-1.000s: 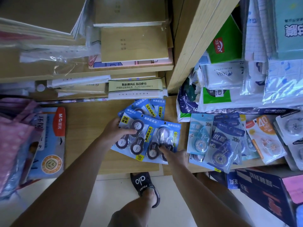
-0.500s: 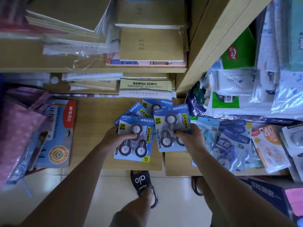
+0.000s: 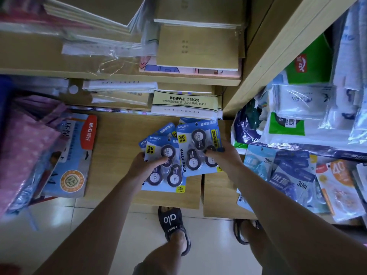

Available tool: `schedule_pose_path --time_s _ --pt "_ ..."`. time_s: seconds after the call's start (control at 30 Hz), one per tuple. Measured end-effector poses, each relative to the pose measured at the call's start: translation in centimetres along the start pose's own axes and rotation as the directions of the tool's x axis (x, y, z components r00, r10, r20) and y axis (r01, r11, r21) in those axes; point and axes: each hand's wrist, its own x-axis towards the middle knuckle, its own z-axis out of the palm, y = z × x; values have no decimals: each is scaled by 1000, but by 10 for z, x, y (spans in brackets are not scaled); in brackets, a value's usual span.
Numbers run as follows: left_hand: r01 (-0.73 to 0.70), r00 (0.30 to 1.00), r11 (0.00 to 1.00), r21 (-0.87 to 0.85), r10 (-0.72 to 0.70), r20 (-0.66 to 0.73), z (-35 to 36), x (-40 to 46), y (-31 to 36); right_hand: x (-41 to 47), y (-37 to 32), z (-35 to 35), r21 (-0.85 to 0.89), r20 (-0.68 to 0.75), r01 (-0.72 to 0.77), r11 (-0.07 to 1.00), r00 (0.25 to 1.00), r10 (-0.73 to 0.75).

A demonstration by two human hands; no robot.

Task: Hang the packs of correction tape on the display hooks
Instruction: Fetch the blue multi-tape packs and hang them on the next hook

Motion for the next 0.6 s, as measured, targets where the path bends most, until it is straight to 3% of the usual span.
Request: schedule_pose_path --time_s 0.2,0.4,0.6 --pt "-22 999 995 -98 19 -35 -3 1 -11 3 -5 -2 39 44 -19 999 999 17" --pt "-109 988 992 -61 115 104 -5 8 2 13 -12 -5 141 105 -102 985 991 88" --pt "-107 978 994 0 105 179 -4 13 16 20 -1 -6 122 204 -203 972 963 176"
